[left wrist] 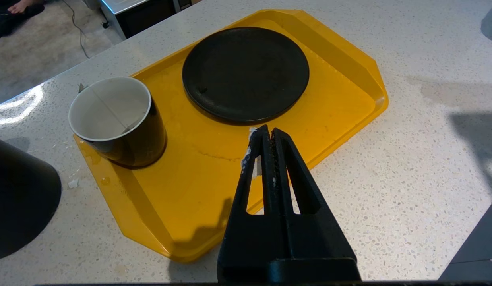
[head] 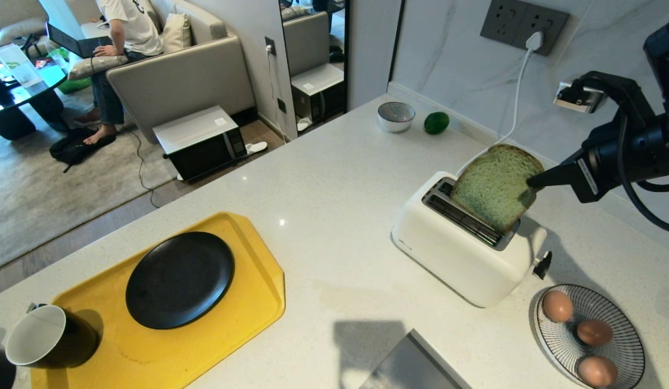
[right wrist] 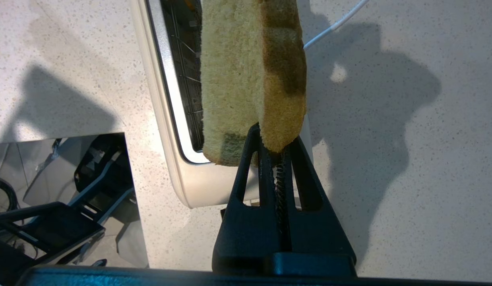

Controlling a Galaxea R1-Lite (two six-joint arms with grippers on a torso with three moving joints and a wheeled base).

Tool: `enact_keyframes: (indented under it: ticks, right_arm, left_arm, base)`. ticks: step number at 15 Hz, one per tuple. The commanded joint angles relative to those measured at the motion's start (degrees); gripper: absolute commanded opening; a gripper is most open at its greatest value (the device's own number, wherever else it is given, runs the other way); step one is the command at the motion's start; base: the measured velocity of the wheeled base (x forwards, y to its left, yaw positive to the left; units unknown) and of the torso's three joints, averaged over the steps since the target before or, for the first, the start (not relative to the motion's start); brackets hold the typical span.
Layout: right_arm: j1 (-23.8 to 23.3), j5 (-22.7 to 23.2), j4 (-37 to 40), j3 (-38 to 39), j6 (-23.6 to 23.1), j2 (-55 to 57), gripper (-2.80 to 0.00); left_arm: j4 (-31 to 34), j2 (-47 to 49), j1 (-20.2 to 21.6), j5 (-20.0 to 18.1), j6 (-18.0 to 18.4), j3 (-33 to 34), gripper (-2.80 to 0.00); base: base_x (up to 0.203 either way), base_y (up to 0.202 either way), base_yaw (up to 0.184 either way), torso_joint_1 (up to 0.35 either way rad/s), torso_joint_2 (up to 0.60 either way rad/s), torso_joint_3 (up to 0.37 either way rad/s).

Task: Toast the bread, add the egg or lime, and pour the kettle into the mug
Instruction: Put the bread slices in the toaster

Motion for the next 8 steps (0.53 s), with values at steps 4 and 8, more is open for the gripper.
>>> enact_keyframes:
  ticks: [4,8]
  right_arm:
    - [-0.07,-0.02,0.14,-1.94,-0.87,2.43,-2.8]
    - [-3.64,0.42,0.14,-2.41,-6.38,2.7,-2.8]
  left_arm:
    - [-0.03,0.05,0.02,0.02,-0.01,0.0,-2.8]
    - [-0.03,0.05,0.02,0.02,-0.01,0.0,-2.8]
  base:
    - [0.0,0.0,0.0,0.0,0.0,0.0]
    - [0.0,0.0,0.0,0.0,0.0,0.0]
